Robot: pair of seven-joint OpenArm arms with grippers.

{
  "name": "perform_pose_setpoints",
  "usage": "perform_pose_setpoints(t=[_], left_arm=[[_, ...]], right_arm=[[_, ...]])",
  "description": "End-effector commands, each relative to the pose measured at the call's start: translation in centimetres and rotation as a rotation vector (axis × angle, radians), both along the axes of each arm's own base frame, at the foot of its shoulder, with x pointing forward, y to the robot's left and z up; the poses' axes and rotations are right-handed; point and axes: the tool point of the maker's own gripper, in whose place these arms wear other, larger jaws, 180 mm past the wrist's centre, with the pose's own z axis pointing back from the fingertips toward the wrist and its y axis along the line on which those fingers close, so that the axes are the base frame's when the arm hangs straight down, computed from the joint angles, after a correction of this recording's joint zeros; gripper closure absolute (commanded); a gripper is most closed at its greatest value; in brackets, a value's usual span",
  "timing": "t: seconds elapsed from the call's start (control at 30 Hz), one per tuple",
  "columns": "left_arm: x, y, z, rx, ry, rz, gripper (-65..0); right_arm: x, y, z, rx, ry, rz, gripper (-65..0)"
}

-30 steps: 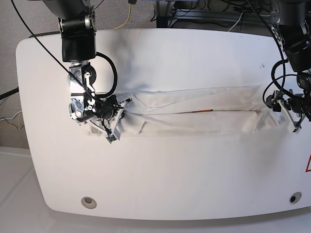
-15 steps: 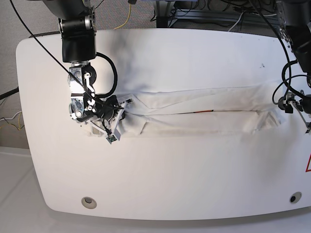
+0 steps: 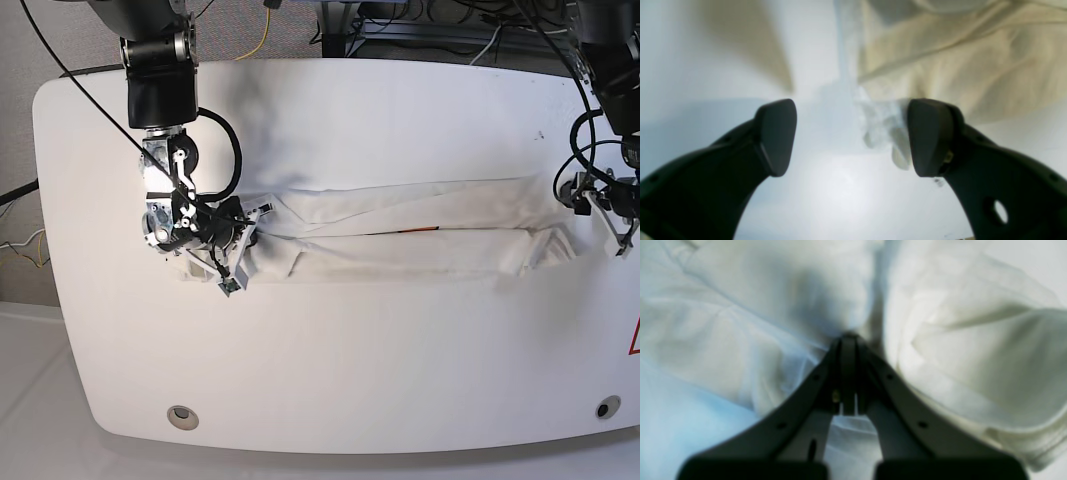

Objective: Fold the T-shirt properly
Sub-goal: 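Lower the left gripper onto the band end and grasp it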

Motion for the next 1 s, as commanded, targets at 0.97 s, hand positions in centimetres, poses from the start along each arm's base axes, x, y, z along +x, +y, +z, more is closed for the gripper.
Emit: perform_pose_setpoints(t=[0.97], left_arm=[[1.5,-7.3,-1.7,-0.223,-0.097,-0.018,-49.7]], right_arm=[[-2.9,-1.2,-2.2,-0.076,0.128,0.017,0.0]])
